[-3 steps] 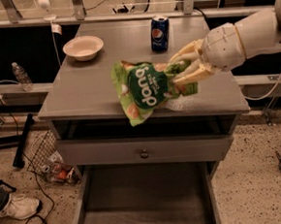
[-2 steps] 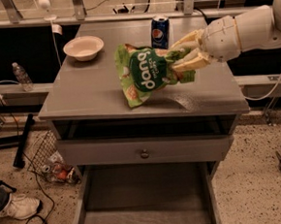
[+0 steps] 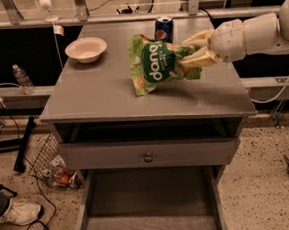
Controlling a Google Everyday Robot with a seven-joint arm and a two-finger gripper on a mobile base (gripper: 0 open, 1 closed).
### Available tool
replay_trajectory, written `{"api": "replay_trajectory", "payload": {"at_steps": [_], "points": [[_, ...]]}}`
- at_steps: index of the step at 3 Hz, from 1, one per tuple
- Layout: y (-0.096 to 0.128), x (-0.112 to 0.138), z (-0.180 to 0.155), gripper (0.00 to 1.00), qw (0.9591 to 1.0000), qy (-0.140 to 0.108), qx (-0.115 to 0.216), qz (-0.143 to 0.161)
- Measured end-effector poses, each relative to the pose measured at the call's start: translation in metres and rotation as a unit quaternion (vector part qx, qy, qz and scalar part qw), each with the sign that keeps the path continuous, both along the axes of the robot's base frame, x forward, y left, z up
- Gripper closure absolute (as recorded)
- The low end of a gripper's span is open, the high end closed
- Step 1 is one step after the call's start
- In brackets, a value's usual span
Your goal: Pick green rice chip bag from middle drawer and place on counter
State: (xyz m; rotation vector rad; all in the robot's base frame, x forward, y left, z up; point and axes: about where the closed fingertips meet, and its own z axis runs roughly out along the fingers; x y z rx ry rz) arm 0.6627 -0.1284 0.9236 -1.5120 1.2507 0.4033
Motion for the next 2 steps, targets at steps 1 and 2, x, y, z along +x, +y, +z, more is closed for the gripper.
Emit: {"api": "replay_trajectory", "payload": {"at_steps": [1,2], "points": [[0.0031,-0.0002,-0.0009,0.59,1.0000,0.001,0.000,0.003],[0.0059,0.0000,-0.0018,0.35,1.0000,0.002,0.001,0.005]]}}
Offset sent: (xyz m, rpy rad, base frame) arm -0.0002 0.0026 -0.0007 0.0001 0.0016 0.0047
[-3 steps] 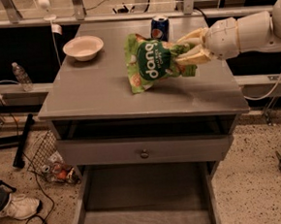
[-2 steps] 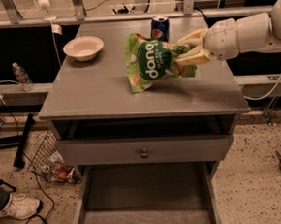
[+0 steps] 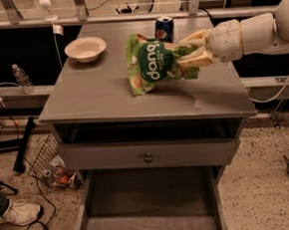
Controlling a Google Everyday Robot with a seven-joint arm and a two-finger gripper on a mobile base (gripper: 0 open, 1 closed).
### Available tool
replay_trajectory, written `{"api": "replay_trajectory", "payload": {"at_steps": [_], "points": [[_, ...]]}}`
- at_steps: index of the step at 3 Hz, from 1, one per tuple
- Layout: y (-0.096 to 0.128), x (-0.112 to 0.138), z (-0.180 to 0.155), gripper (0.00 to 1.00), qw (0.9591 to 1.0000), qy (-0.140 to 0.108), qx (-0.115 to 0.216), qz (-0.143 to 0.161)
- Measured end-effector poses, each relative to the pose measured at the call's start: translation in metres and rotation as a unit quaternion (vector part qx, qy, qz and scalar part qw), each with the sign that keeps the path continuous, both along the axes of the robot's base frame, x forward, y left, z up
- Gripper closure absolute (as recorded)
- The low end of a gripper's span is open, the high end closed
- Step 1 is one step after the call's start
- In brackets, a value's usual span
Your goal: Pick green rice chip bag from middle drawer and place on counter
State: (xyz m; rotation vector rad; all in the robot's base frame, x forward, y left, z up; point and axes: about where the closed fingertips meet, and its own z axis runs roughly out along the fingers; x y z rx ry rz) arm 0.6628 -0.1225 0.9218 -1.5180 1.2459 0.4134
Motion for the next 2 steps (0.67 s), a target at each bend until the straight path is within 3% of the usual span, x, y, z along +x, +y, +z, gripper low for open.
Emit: {"api": "replay_trajectory", "payload": {"at_steps": [1,2], "points": [[0.003,0.000,-0.001,0.13,1.0000,0.001,0.000,0.002],[-0.007,-0.002,0.008,0.00,0.9998,-0.006,0.012,-0.018]]}}
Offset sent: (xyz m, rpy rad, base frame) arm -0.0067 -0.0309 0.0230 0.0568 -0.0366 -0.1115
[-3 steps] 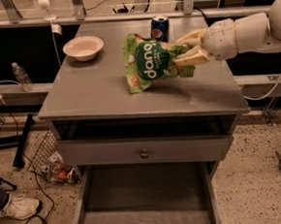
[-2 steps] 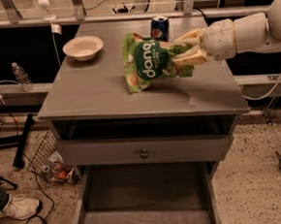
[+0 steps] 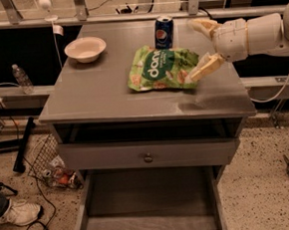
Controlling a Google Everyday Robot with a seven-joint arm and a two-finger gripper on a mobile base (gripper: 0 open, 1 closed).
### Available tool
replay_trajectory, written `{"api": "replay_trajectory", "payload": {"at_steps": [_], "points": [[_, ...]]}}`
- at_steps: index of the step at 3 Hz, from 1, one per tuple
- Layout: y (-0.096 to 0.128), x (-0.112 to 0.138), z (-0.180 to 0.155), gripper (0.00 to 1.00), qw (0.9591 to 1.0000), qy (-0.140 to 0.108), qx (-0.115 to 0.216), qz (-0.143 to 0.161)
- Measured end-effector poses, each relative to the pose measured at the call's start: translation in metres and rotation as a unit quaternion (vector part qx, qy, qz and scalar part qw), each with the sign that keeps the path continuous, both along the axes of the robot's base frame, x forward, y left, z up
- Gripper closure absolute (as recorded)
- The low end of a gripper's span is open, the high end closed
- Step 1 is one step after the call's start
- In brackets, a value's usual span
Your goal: Pick green rice chip bag from middle drawer and place on counter
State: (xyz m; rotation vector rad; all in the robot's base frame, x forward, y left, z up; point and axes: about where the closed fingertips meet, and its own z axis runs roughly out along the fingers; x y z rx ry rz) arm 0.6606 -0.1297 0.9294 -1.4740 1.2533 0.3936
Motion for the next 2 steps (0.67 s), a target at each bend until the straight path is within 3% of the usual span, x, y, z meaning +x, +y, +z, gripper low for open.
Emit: {"api": "replay_trajectory", "payload": {"at_steps": [1,2], "points": [[-0.035,-0.004,0.015,0.00,0.9978,0.005,-0.018,-0.064],[-0.104,-0.017,0.033,0.00,0.9839,0.035,-0.023,-0.174]]}}
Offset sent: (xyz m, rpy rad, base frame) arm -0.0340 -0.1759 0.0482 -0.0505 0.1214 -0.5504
